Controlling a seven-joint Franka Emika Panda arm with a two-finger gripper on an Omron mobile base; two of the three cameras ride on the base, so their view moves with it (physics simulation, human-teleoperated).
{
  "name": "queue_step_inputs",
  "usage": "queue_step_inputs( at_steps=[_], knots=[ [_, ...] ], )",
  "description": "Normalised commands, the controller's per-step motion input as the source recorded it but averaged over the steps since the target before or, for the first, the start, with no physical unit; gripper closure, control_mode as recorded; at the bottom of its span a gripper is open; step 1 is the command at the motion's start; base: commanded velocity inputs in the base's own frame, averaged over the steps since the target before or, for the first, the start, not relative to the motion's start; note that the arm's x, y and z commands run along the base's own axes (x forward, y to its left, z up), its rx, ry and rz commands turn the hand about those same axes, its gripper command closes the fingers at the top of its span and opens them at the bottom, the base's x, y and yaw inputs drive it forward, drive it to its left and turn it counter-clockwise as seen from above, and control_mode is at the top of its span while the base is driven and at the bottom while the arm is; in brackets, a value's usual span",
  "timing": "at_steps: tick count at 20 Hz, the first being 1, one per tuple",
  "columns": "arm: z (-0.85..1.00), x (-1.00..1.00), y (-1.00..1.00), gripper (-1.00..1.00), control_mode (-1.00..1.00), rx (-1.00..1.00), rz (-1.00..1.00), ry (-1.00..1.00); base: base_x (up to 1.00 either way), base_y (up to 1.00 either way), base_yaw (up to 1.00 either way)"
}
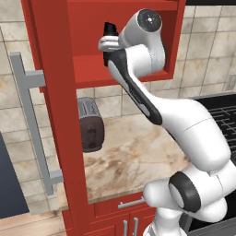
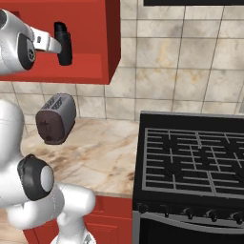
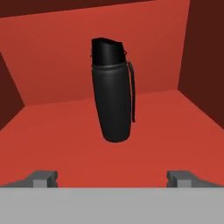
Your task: Pick the water bottle from the counter and place it in the open cabinet.
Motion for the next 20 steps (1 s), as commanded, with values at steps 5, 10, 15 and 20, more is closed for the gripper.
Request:
queue_step_inputs(
  at_steps=[5, 10, 15, 20],
  knots=[
    [0.0, -0.89, -0.13, -1.0, -1.0, 0.0, -0.02, 0.1, 0.0, 0.0, 0.0],
    [-0.1, -0.89, -0.09, -1.0, -1.0, 0.0, -0.01, 0.18, 0.0, 0.0, 0.0],
    [-0.34, -0.9, -0.1, -1.0, -1.0, 0.0, -0.01, 0.25, 0.0, 0.0, 0.0],
    [-0.75, -0.78, -0.2, -1.0, -1.0, 0.0, 0.0, 0.28, 0.0, 0.0, 0.0]
  ],
)
